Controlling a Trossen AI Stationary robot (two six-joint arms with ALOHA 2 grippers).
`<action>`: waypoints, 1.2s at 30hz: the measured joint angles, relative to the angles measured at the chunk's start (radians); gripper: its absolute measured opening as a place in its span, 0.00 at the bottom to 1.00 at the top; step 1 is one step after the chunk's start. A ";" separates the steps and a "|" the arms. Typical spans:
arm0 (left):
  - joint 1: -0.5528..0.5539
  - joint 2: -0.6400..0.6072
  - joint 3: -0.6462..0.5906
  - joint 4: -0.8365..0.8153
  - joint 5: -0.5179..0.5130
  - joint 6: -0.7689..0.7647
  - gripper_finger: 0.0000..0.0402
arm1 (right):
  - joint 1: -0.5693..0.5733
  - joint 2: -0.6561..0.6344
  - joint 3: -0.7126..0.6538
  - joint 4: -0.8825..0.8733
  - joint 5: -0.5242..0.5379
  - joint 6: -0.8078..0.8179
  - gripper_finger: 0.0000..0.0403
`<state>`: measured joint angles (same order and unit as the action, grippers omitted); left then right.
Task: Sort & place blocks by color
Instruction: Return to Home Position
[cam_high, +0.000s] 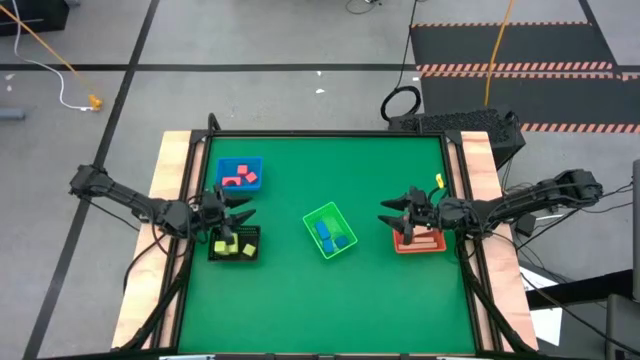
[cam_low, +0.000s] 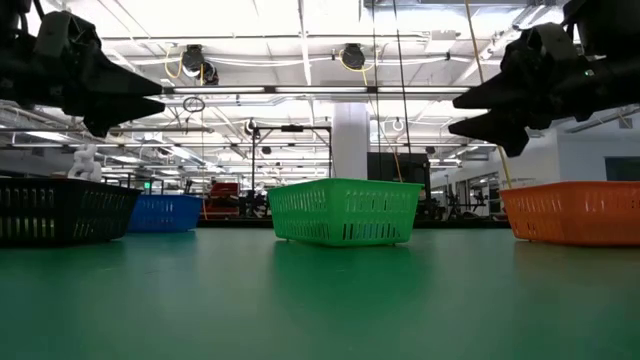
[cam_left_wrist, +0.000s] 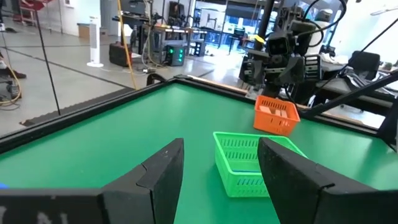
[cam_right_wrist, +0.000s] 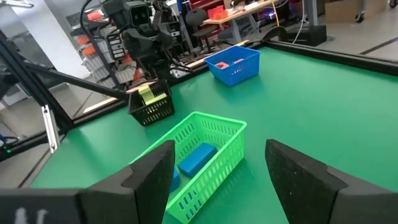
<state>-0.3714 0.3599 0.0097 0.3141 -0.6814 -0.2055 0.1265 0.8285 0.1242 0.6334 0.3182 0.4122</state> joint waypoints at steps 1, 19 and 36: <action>0.000 0.000 0.000 -0.001 0.000 -0.003 0.52 | 0.000 0.000 0.000 0.000 0.002 -0.009 0.60; 0.000 0.000 0.000 -0.003 0.000 0.019 0.52 | 0.000 0.031 -0.074 0.099 0.048 -0.060 0.60; 0.000 0.000 0.000 -0.003 -0.001 0.018 0.52 | 0.011 0.025 -0.106 0.225 0.047 -0.099 0.60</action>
<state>-0.3714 0.3596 0.0101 0.3107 -0.6819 -0.1879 0.1375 0.8539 0.0177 0.8581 0.3656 0.3128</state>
